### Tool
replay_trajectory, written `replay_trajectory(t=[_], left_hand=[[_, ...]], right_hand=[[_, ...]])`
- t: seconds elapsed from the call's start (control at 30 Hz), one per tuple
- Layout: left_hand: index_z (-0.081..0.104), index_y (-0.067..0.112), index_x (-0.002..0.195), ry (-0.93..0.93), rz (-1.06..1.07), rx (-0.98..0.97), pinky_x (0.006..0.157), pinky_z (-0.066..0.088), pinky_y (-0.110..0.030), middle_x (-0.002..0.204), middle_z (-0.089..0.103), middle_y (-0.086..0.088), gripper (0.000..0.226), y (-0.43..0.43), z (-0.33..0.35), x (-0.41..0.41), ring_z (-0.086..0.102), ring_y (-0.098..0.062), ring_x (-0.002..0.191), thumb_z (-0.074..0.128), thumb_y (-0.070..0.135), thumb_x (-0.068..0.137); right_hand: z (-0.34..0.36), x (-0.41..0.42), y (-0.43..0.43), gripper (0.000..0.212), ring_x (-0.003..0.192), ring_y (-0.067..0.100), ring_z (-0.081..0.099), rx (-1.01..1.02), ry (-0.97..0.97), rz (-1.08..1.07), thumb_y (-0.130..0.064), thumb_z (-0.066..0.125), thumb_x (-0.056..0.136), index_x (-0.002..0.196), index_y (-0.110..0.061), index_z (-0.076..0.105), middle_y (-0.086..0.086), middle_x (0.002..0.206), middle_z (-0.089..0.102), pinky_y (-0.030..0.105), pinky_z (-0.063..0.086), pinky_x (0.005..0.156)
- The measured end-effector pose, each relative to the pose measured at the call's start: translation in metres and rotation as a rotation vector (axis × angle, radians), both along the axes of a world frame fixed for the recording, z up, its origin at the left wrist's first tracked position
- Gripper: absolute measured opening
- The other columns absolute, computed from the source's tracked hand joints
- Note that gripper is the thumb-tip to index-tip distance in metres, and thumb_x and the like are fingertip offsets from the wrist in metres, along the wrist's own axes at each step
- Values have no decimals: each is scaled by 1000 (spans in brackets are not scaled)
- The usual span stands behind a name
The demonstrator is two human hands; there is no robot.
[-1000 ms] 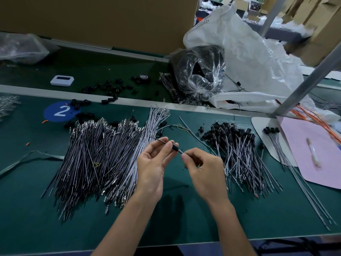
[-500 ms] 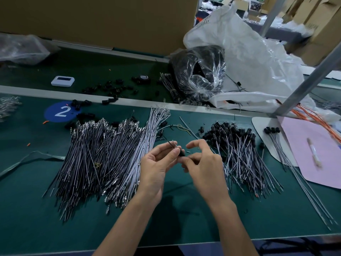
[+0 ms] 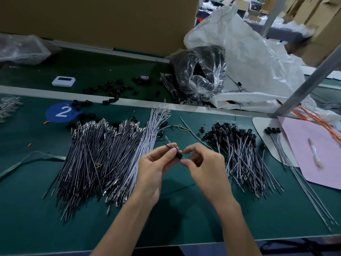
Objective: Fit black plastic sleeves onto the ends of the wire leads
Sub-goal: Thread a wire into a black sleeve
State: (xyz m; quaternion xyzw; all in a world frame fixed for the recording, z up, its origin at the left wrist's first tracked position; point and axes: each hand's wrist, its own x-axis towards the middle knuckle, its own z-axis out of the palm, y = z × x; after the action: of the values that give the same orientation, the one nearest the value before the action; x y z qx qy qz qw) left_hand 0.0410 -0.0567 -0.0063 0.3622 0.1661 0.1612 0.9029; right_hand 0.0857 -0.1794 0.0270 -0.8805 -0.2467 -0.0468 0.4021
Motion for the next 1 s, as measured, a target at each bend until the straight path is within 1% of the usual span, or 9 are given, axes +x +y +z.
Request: replay_trajectory(t=[0.1, 0.2, 0.3, 0.4, 0.53, 0.67, 0.77, 0.87, 1.0], left_hand=[[75, 0, 88, 32, -14, 10, 74, 59, -26, 88, 73, -14, 20, -3, 1, -1, 71, -21, 81, 72, 7, 69], [75, 2, 83, 38, -4, 16, 69, 58, -22, 81, 72, -10, 16, -2, 4, -1, 70, -16, 74, 72, 7, 68], [77, 6, 74, 53, 2, -6, 66, 57, -19, 79, 73, -6, 10, -4, 6, -1, 70, -13, 74, 72, 8, 66], [74, 2, 79, 55, 30, -49, 69, 58, -21, 79, 73, -8, 13, -1, 12, 0, 70, -16, 74, 69, 8, 68], [69, 5, 85, 18, 208, -38, 74, 59, -26, 81, 75, -9, 11, 30, 22, -1, 72, -18, 77, 66, 10, 75], [67, 5, 85, 18, 298, -54, 69, 59, -25, 77, 75, -8, 4, 39, 29, -1, 73, -17, 73, 63, 5, 84], [66, 3, 88, 42, 284, -158, 66, 59, -23, 77, 75, -8, 7, 37, 29, -2, 73, -17, 72, 60, 3, 89], [65, 1, 92, 68, 223, -171, 66, 59, -23, 81, 75, -10, 8, 36, 26, -6, 73, -18, 74, 58, 2, 90], [58, 3, 108, 108, 151, -145, 76, 60, -30, 101, 72, -14, 18, 26, 22, -11, 73, -22, 90, 56, -2, 91]], right_hand=[[1, 0, 1, 23, 62, 6, 56, 9, 16, 2, -11, 82, 75, 90, -22, 68, -10, 60, 59, 18, 44, 61], [0, -1, 1, 26, 63, 5, 55, 21, 48, 14, -21, 85, 71, 92, -21, 70, -11, 64, 60, 14, 43, 61], [-2, -4, 6, 23, 65, 4, 54, 11, -73, -8, -31, 84, 73, 90, -20, 73, -13, 71, 60, 18, 45, 64], [-3, -5, 12, 16, 75, 11, 55, -13, -139, -48, -28, 82, 77, 87, -17, 77, -5, 85, 62, 26, 46, 68], [-4, -5, -1, 14, 93, 17, 58, -24, -144, -86, -25, 84, 73, 81, -15, 77, -2, 115, 63, 31, 48, 83], [-1, -8, 0, 13, 91, 15, 63, 39, -184, -37, -20, 85, 72, 78, -15, 77, -6, 115, 65, 31, 52, 80], [1, -6, 4, 13, 94, 6, 65, 253, -55, -30, -13, 86, 70, 77, -20, 77, -8, 109, 69, 24, 52, 75], [5, -2, 4, 25, 86, 9, 70, 616, 264, -38, -1, 82, 72, 74, -25, 77, -5, 99, 74, 19, 53, 71], [11, 4, 2, 11, 87, 25, 71, 1056, 553, 21, -12, 69, 77, 88, -14, 68, 9, 97, 74, 32, 57, 76]])
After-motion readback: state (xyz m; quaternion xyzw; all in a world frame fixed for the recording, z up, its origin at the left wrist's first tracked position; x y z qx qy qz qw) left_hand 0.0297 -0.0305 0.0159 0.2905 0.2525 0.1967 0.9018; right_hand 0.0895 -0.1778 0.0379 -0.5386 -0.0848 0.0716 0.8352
